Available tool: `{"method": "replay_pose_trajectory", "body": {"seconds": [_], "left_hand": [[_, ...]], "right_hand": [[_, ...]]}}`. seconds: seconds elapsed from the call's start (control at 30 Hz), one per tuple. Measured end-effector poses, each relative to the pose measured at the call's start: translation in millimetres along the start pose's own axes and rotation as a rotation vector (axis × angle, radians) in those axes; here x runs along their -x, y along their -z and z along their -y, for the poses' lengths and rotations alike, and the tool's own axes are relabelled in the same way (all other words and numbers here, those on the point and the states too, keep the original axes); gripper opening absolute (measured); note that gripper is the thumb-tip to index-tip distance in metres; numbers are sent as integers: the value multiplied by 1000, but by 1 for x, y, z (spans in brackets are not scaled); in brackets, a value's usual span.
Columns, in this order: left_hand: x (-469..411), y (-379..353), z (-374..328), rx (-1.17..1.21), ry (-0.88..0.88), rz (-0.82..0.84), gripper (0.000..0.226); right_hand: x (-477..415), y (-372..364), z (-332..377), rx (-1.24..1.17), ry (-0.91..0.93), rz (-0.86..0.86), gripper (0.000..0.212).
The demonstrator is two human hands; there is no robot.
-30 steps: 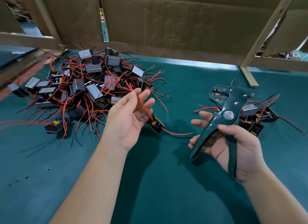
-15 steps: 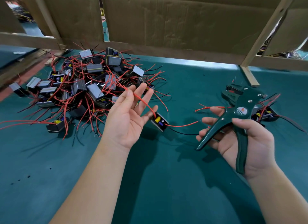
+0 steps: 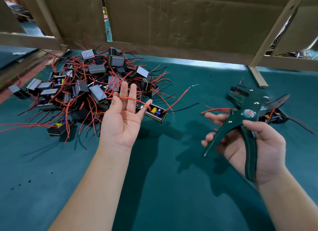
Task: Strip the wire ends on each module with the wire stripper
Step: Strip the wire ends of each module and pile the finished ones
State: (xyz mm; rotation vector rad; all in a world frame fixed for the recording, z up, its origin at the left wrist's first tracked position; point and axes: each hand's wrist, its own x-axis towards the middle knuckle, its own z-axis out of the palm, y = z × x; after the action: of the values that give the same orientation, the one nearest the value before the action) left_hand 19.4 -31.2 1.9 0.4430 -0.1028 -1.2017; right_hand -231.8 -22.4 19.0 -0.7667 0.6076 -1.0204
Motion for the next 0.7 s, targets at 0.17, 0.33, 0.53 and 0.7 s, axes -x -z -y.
{"method": "replay_pose_trajectory", "body": {"seconds": [0.17,0.33,0.53,0.7], "left_hand": [[0,0,9,-44,25,-34,17],[1,1,16,-253,113,6,19],[14,3,18,-1354,-1063,15,63],[32,-6,26,-1629,-1433,116,42]], "right_hand": [[6,-15,-15,50,-131,284,77],[1,-27,-25,58,-170,214,94],[-2,-23,-28,38,-194,189,88],[-2,-25,-32,32,-199,231,72]]}}
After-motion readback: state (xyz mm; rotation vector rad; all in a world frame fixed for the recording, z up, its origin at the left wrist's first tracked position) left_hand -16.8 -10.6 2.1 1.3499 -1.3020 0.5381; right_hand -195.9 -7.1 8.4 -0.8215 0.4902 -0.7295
